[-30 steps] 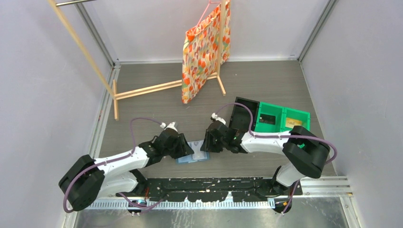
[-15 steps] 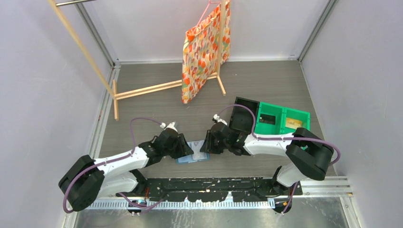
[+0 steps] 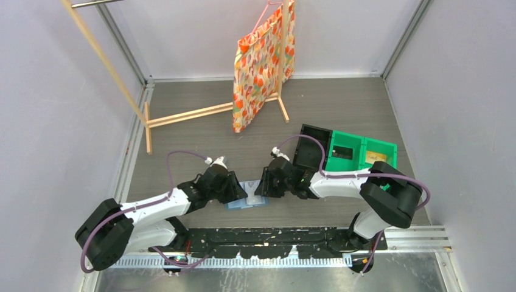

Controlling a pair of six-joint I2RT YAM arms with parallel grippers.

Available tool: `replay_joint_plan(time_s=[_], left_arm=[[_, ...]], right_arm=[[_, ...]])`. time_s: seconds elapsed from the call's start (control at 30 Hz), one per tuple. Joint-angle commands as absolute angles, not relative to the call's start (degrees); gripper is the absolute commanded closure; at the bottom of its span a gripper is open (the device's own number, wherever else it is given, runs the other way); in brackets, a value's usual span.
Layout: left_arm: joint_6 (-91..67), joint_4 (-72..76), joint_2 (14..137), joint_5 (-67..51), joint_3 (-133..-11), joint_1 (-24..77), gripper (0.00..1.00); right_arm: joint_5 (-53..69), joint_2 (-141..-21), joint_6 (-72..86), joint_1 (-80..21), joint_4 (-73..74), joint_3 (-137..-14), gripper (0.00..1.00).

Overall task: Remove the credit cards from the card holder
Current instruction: Remove the credit card from the card holder.

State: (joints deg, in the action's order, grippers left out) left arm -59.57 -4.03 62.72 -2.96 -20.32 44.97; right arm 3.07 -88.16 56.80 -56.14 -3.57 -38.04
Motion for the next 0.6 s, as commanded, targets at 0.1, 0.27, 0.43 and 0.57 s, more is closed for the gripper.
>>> replay_joint_plan(time_s=[0.1, 0.27, 0.43, 0.57], left_arm=[[-58.45, -5.93, 63.0, -0.97, -19.87, 44.74, 0.63], [-58.45, -5.45, 63.68, -1.13, -20.03, 44.74, 0.63], [-58.45, -4.27, 64.78, -1.55, -19.87, 44.74, 0.63], [-58.47, -3.7, 65.3, -1.87, -19.8, 44.74, 0.63]], right_arm=[[0.79, -88.64, 57.57, -56.25, -5.71, -36.71, 0.6], [2.68, -89.52, 58.65, -56.25, -9.2, -35.64, 0.59], [7.54, -90.48, 61.61, -56.23, -16.89, -33.98, 0.6], [9.54, -90.81, 63.01, -56.25, -21.08, -33.77, 0.61]])
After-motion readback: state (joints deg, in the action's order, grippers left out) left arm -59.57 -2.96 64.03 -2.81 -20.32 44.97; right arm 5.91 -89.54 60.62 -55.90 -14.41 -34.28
